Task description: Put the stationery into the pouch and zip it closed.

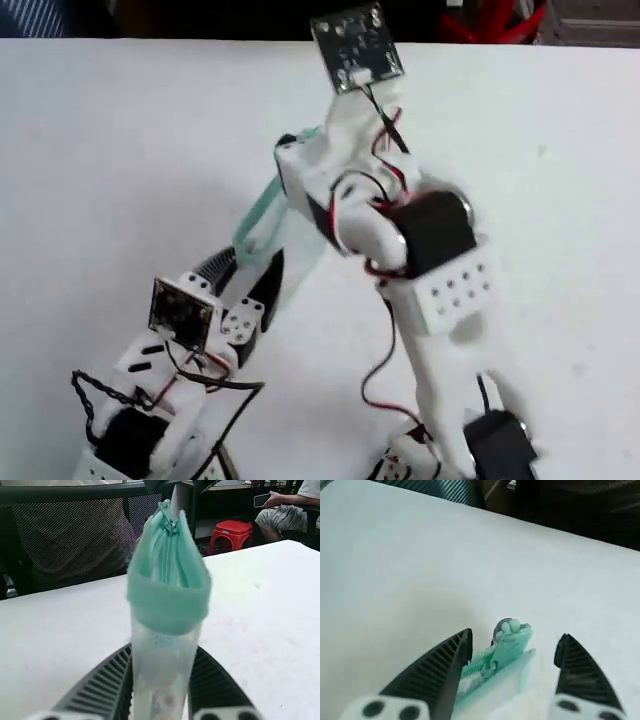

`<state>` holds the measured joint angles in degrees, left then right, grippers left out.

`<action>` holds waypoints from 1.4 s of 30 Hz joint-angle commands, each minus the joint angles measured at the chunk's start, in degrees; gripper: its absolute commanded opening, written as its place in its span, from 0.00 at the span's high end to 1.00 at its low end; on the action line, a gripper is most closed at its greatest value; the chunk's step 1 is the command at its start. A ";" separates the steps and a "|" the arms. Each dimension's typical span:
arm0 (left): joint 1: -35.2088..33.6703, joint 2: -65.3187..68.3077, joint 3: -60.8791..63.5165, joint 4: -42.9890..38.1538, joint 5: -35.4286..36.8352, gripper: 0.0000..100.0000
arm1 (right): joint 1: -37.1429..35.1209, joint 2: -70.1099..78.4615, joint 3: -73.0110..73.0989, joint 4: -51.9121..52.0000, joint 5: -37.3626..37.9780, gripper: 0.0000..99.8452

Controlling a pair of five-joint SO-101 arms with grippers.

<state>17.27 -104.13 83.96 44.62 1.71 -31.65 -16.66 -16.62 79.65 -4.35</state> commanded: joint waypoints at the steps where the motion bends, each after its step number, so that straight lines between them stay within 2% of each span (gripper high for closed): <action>1: 0.92 0.31 -0.35 -1.23 -0.62 0.96 | 1.19 3.30 -3.08 0.40 -1.05 0.75; 3: 0.92 0.31 -0.35 -1.23 -0.62 0.96 | 1.89 4.26 -3.16 0.92 -1.05 0.77; 8: 0.92 0.31 -0.35 -1.23 -0.70 0.96 | 1.89 4.88 -2.99 0.92 -0.53 0.93; 13: 0.92 0.31 -0.35 -1.23 -0.79 0.96 | 1.98 4.26 -3.08 1.19 -0.53 0.94; 16: 0.92 0.31 -0.35 -1.23 -0.79 0.96 | 1.98 4.44 -3.08 0.84 -0.53 0.98; 27: 0.92 0.31 -0.35 -1.23 -0.70 0.96 | 0.13 -0.84 -2.99 2.24 3.52 0.98; 35: 0.92 0.31 -0.35 -2.02 -0.97 0.98 | -7.96 -2.51 -2.73 7.60 6.95 0.98; 42: 0.92 0.31 -0.35 -2.02 -0.97 0.98 | -14.11 -1.63 -2.73 8.13 8.26 0.98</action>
<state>17.45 -104.04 83.96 44.35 1.45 -40.97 -17.54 -17.67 87.21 3.21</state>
